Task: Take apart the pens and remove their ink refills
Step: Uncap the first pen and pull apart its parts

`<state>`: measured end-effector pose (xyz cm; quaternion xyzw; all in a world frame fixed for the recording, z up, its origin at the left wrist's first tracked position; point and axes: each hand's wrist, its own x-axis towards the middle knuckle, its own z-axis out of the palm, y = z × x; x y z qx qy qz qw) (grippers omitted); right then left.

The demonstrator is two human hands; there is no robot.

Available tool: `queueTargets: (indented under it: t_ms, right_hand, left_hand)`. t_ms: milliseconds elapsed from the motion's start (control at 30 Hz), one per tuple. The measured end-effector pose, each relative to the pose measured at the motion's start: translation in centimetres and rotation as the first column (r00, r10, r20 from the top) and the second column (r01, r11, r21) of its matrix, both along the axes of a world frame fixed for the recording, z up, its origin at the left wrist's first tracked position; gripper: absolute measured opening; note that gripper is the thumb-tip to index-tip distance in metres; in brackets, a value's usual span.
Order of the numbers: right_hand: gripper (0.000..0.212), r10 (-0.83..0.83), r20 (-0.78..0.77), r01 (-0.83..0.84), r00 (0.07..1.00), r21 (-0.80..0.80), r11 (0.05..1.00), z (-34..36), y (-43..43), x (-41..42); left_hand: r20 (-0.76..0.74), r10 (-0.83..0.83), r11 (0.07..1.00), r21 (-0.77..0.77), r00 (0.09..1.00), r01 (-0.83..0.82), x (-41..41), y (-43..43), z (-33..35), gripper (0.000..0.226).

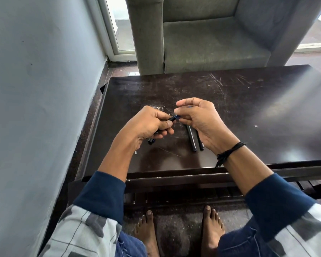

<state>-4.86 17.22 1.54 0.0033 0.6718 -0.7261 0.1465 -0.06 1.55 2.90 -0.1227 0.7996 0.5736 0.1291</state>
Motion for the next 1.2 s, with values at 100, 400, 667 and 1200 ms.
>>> queueTargets:
  t_ms: [100,400,667,1200]
  right_hand:
    - [0.025,-0.008,-0.019,0.008,1.000,-0.001,1.000,-0.1,0.0,-0.1]
    - [0.024,-0.061,-0.004,0.061,0.998,-0.028,0.998,-0.3,0.1,-0.5]
    - [0.028,-0.119,-0.022,0.119,0.993,0.005,0.993,0.1,0.4,-0.4]
    - [0.027,-0.330,-0.011,0.327,0.944,-0.103,0.939,-0.1,1.0,-1.4]
  left_hand:
    - [0.001,-0.004,1.000,0.001,1.000,0.004,-0.1,0.0,-0.2,0.017]
    - [-0.002,-0.008,1.000,-0.006,1.000,0.008,-0.1,-0.1,0.0,0.017]
    - [-0.064,-0.036,0.999,-0.040,0.997,0.033,0.1,0.1,0.0,0.024]
    - [-0.087,-0.006,1.000,-0.024,0.996,0.004,0.1,-0.7,0.2,0.027]
